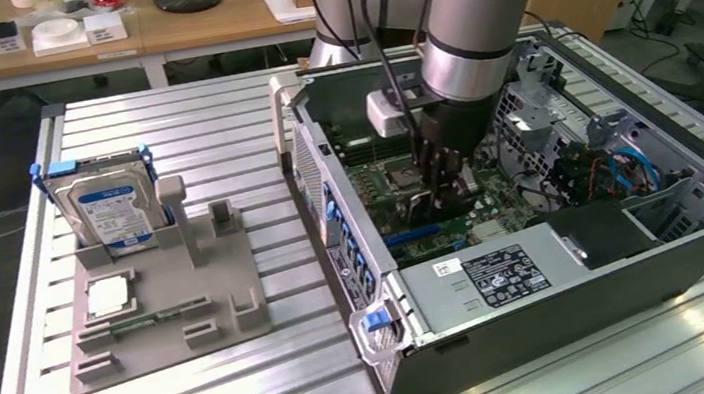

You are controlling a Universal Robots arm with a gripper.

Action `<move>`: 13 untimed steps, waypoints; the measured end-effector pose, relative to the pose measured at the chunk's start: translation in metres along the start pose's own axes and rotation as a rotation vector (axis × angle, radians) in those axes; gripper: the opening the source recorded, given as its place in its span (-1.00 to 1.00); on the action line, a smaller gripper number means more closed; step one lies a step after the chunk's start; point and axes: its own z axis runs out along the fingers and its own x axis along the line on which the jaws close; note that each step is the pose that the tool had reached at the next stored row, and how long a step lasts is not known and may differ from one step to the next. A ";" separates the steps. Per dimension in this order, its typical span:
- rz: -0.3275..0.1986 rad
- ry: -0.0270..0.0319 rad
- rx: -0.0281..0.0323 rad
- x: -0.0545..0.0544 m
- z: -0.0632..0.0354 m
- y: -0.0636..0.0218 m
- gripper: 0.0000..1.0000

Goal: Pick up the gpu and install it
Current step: 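Insert the gpu into the slot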

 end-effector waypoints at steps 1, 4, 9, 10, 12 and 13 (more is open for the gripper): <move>0.000 0.0000 -0.0004 0.000 0.0007 0.0003 -0.46; 0.000 0.0001 -0.0020 0.000 0.0035 0.0009 -0.46; 0.000 0.0002 -0.0045 0.000 0.0081 0.0014 -0.46; 0.000 0.0002 -0.0046 0.000 0.0087 0.0014 -0.46; 0.000 0.0004 -0.0047 0.000 0.0091 0.0014 -0.46; 0.000 0.0004 -0.0047 0.000 0.0091 0.0014 -0.46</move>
